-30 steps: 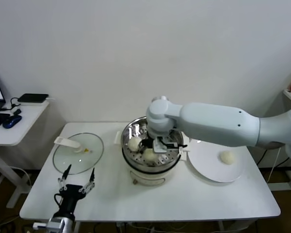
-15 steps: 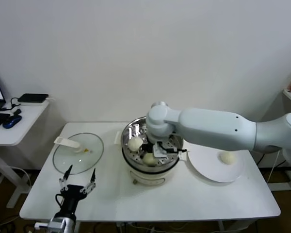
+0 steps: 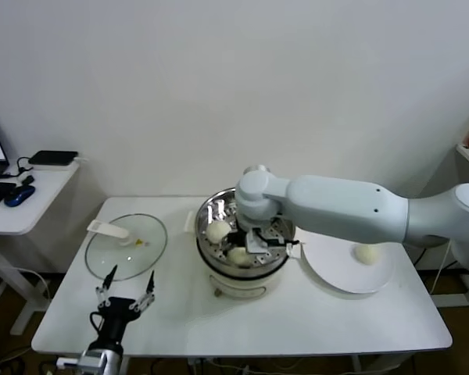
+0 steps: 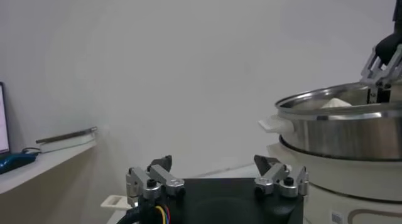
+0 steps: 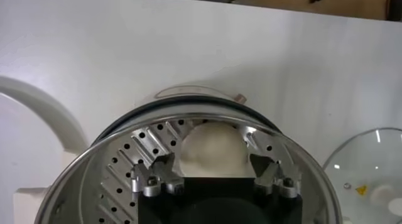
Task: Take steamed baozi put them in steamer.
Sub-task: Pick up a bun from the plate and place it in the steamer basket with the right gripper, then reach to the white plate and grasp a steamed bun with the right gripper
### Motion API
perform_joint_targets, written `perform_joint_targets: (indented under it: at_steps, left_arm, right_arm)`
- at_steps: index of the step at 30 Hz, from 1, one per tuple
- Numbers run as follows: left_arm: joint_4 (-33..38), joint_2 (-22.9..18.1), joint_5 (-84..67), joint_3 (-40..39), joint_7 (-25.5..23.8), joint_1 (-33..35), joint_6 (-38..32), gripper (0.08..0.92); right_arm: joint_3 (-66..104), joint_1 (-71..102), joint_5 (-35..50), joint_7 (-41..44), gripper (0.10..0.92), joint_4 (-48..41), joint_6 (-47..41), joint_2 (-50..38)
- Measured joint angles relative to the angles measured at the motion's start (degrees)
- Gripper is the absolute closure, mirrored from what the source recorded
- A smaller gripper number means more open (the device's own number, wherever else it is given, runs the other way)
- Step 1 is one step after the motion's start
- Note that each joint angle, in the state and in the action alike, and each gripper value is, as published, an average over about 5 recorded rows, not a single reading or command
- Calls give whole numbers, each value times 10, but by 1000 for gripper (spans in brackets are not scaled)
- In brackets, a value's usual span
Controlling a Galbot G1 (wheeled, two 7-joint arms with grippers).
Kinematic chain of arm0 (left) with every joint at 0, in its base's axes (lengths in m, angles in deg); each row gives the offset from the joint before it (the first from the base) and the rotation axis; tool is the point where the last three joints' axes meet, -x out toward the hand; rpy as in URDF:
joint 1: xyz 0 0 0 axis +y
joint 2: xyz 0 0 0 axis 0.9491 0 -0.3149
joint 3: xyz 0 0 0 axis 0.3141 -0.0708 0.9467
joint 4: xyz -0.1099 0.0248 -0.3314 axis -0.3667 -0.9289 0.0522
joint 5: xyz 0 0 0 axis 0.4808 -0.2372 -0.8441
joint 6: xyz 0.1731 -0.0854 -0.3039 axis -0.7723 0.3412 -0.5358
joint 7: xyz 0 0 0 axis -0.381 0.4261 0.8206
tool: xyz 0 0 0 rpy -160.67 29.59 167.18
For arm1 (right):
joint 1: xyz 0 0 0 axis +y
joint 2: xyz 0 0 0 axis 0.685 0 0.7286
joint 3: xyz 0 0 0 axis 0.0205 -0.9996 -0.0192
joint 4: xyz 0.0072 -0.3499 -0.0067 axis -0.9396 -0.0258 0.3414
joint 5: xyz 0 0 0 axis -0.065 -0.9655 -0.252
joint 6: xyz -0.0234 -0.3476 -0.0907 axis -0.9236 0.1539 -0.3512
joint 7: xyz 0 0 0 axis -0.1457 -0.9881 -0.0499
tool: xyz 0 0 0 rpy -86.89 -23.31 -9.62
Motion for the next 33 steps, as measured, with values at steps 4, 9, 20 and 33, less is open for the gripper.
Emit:
perform_joint_targets:
  at_steps: [4,9,20,33]
  left_arm:
    - [0,0,0,0,0,-1,0,177]
    - [0,0,1,-1,0,-1,0,177]
    - [2,0,1,-4,0,-2,1,177]
    - [4,12,-3,-21,0,-16,7,177]
  right_arm:
    - [3,0,2,-1,203,-2,6,1]
    - [8,-7,9,0,202,-5,14,-3]
    - [13,-64,73,12,203,-21,10,-26]
    - [-109,-201,291,-8,203,-33,-148,-144]
